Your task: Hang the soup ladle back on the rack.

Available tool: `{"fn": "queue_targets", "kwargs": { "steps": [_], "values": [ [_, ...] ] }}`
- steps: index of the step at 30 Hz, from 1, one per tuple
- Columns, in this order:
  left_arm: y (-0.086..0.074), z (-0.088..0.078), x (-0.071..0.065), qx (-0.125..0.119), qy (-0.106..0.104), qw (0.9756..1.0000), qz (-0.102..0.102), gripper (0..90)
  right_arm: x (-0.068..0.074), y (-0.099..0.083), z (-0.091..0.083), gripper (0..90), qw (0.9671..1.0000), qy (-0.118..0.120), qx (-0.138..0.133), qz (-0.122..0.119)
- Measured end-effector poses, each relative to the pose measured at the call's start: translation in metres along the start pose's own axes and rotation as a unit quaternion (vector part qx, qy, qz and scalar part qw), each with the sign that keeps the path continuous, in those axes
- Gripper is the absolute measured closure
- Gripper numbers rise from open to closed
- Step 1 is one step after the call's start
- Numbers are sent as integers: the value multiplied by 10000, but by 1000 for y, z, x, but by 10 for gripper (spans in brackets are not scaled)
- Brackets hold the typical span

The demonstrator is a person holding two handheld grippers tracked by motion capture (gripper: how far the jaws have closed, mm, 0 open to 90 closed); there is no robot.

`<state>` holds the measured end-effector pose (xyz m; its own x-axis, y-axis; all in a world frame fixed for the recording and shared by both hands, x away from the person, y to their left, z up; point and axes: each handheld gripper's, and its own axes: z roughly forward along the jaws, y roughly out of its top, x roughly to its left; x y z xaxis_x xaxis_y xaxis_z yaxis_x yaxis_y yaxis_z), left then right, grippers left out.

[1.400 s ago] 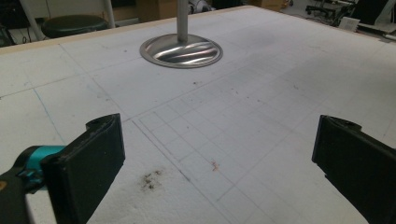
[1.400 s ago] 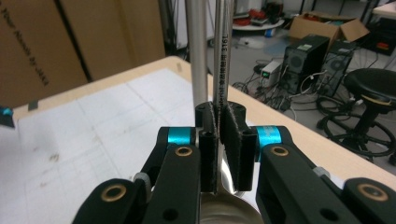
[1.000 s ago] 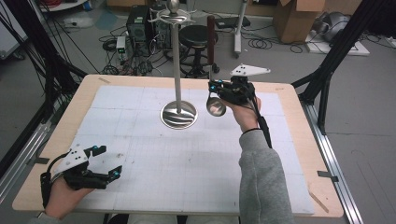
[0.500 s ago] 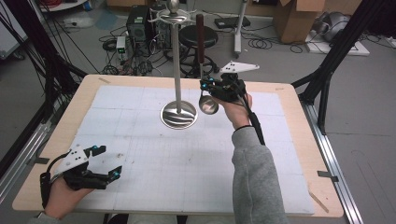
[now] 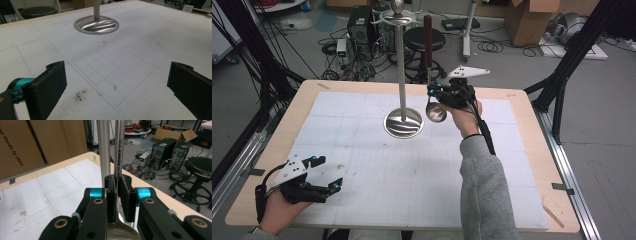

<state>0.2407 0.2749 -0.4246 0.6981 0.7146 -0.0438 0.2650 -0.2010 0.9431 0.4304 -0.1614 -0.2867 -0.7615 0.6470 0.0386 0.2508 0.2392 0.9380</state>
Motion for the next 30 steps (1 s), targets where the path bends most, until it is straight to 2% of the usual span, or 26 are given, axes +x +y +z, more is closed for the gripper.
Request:
{"fn": "queue_targets", "kwargs": {
  "steps": [11, 30],
  "values": [
    [0, 0, 0, 9, 1, 10000, -4, 31, 6, 2, 6, 841, 9999, 95, 20, -89],
    [-1, 0, 0, 32, -1, 10000, 20, 31, 13, 7, 15, 840, 9999, 20, 69, -99]
  ]
}}
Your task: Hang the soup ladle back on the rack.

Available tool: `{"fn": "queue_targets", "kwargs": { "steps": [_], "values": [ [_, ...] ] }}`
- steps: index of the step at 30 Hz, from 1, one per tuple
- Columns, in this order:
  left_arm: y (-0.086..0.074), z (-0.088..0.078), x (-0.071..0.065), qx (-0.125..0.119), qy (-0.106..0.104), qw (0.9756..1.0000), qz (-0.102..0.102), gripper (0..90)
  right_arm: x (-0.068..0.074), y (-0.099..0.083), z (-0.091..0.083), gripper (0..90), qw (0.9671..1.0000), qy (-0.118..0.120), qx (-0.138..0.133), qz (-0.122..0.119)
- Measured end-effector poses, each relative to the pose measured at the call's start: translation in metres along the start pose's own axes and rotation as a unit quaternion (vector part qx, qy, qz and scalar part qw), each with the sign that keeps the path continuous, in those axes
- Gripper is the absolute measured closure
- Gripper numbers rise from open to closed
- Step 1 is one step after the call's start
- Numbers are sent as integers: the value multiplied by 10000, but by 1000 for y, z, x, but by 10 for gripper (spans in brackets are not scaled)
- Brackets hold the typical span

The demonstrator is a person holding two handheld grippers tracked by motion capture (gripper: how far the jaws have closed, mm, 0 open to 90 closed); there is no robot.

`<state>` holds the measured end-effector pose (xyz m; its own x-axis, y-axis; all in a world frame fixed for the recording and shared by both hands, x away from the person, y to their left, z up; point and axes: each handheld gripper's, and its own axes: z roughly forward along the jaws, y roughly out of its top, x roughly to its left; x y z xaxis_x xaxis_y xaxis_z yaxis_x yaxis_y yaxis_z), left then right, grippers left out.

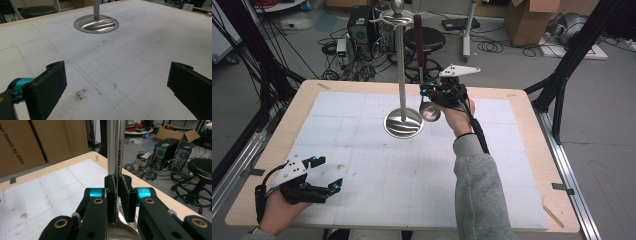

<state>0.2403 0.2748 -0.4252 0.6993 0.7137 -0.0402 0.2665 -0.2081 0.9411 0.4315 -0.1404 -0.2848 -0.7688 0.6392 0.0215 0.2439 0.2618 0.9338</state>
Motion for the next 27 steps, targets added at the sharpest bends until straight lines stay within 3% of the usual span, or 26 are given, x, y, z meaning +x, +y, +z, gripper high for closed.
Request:
{"fn": "queue_targets", "kwargs": {
  "steps": [27],
  "values": [
    [0, 0, 0, 21, -2, 10000, -2, 31, 2, 0, 8, 838, 9999, 67, 140, 57]
  ]
}}
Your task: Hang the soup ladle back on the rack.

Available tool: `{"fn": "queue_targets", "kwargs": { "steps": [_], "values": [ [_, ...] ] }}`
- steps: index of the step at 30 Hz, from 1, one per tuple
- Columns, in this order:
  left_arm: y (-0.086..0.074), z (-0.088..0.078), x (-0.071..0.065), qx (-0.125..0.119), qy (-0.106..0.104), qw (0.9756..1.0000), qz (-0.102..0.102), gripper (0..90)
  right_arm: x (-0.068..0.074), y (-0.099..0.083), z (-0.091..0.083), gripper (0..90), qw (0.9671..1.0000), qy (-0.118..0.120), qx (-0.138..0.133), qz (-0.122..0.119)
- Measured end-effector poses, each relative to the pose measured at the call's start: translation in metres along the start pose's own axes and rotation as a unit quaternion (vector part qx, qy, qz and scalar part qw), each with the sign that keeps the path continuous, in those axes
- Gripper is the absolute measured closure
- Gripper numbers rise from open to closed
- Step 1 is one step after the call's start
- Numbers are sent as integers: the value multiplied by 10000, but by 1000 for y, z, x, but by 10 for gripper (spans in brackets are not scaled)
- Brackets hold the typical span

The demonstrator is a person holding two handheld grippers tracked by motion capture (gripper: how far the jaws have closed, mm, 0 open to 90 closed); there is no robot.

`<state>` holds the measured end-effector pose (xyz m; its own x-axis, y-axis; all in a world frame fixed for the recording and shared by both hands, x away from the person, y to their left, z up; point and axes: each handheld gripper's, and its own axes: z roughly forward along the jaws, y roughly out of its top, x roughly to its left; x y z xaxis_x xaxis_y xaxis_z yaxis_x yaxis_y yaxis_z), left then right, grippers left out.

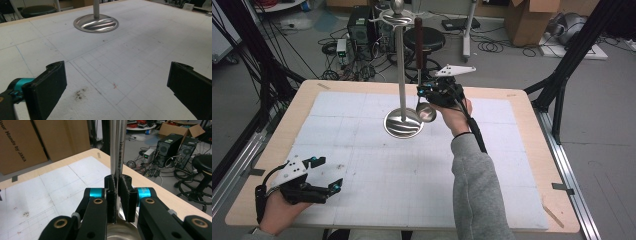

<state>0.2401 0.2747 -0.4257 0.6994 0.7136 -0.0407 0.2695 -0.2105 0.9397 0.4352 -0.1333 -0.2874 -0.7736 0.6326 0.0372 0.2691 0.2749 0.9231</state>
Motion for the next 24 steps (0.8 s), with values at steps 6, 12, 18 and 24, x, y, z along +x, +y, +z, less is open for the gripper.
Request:
{"fn": "queue_targets", "kwargs": {
  "steps": [6, 12, 18, 24],
  "values": [
    [0, 0, 0, 4, -3, 10000, 1, 31, 1, 0, 2, 822, 10000, -55, -7, -19],
    [0, -1, -1, -16, 19, 10000, -11, 31, 4, -1, 1, 552, 9999, -103, 28, -31],
    [1, -2, -2, -34, 18, 10000, 5, 31, 3, -4, -6, 390, 9999, -94, 23, -116],
    [1, -1, -3, -33, 25, 10000, -40, 31, 3, -13, -13, 164, 9989, 456, 10, -113]
  ]
}}
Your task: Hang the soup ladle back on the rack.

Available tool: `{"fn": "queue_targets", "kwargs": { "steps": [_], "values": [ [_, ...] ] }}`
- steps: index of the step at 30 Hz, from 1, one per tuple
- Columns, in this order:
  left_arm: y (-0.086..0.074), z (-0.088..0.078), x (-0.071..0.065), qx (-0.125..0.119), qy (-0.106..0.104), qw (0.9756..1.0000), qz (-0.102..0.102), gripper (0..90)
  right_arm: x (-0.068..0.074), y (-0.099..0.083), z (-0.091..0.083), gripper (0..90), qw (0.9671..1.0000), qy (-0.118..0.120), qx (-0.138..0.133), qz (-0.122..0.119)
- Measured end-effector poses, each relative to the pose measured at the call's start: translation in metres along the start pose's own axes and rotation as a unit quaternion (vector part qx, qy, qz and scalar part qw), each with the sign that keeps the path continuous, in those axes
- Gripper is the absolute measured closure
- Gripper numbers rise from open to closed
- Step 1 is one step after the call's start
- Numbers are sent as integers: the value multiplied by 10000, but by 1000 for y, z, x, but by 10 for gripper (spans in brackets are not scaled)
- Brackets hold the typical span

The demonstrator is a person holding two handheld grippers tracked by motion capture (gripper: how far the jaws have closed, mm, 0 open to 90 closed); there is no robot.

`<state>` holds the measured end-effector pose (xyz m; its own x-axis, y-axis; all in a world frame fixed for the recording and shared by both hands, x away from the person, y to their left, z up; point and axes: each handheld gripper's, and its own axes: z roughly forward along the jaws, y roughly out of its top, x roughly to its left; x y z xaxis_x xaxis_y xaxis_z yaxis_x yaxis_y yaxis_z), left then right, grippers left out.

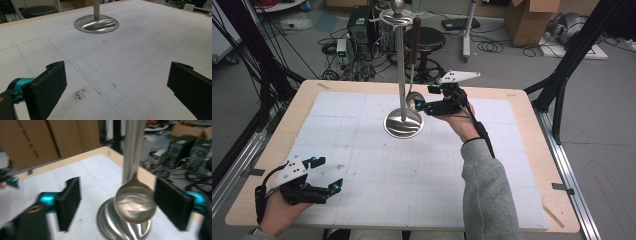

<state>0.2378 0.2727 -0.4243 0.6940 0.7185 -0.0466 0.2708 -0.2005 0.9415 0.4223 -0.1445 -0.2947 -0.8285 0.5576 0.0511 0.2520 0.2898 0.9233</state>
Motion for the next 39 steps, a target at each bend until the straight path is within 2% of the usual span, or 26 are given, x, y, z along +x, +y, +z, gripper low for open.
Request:
{"fn": "queue_targets", "kwargs": {
  "steps": [2, 5, 6, 7, 11, 18, 23, 32, 39],
  "values": [
    [1, 0, -2, -37, -39, 10000, -13, 31, 1, -4, -1, 98, 9999, 59, 49, -72],
    [4, 1, -8, -111, -123, 9999, -31, 31, 2, -9, -4, 1, 10000, 15, -78, -27],
    [4, 1, -9, -126, -149, 9998, -7, 31, 2, -13, -5, 1, 9999, 39, -125, 55],
    [5, 1, -11, -143, -165, 9998, -9, 31, 2, -16, -7, 1, 9998, 108, -152, 30],
    [7, 1, -12, -234, -187, 9995, -31, 31, 2, -28, -16, 1, 9998, 102, -159, 29],
    [6, -1, -8, -367, -174, 9988, -276, 31, 2, -55, -37, 1, 9998, 38, -187, 16],
    [5, -1, -6, -348, -149, 9988, -295, 31, -1, -70, -45, 1, 9999, 40, -148, 20],
    [4, -2, -5, -320, -127, 9989, -310, 31, 6, -92, -54, 1, 9991, 156, -374, 84],
    [3, -4, -3, -300, -83, 9991, -286, 31, 7, -106, -64, 1, 9984, 208, -440, 302]
  ]
}}
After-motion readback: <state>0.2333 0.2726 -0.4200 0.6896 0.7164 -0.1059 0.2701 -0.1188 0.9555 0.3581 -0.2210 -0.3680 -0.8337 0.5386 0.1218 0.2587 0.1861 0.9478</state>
